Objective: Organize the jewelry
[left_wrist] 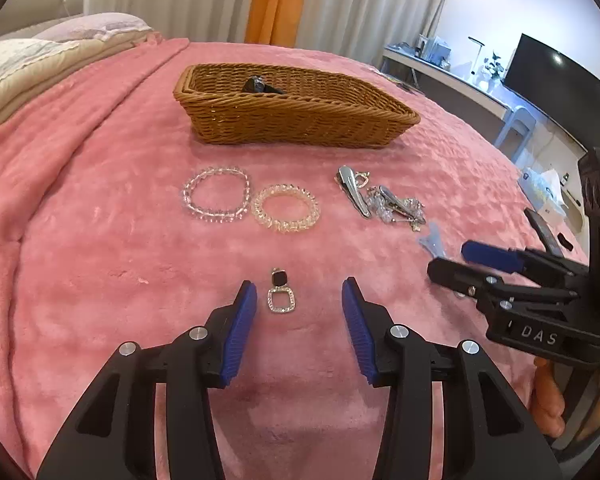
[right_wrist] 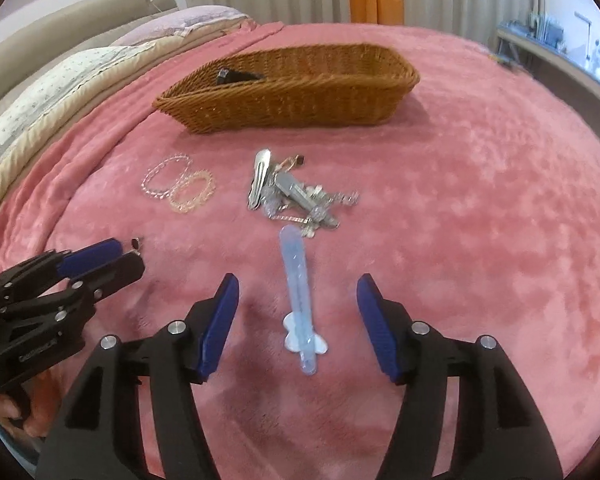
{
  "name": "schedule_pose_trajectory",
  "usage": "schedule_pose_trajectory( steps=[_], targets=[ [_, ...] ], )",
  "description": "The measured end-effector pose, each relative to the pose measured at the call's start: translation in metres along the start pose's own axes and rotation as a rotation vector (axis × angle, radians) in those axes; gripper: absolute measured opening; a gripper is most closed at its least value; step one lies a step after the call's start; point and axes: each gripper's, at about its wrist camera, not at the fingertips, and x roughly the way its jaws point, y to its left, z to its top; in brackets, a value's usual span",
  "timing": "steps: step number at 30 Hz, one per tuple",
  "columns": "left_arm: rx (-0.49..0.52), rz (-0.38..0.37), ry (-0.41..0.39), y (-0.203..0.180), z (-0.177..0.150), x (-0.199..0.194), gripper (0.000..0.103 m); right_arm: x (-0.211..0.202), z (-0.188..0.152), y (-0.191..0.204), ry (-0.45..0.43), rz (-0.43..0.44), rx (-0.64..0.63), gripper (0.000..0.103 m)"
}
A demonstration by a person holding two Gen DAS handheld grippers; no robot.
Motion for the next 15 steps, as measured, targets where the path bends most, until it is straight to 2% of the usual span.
schedule_pose_trajectory(
  steps=[5, 6, 8, 9, 10, 11, 15],
  targets=[
    [-0.001, 0.020, 0.024, 0.000, 0.001, 0.006, 0.041, 0.010, -0.001, 0.000, 0.024, -0.014, -0.011, 0.055],
    [0.007, 0.030, 0.026, -0.001, 0.002, 0.007, 0.041, 0.011, -0.001, 0.003, 0.021, -0.017, -0.024, 0.045],
    [0.017, 0.065, 0.033, -0.004, 0.003, 0.010, 0.034, 0.011, -0.001, 0.009, 0.021, -0.021, -0.054, 0.031],
    [0.020, 0.088, 0.039, -0.005, 0.003, 0.012, 0.023, 0.012, 0.000, 0.013, 0.022, -0.013, -0.067, 0.020],
    [0.030, 0.114, 0.041, -0.006, 0.004, 0.013, 0.013, 0.012, 0.000, 0.015, 0.026, 0.003, -0.078, 0.015],
    [0.035, 0.121, 0.042, -0.006, 0.005, 0.014, 0.013, 0.010, -0.001, 0.017, 0.026, 0.012, -0.087, 0.009],
    [0.045, 0.115, 0.026, -0.008, 0.004, 0.009, 0.013, 0.003, -0.002, 0.020, 0.009, 0.057, -0.083, 0.009]
  ],
)
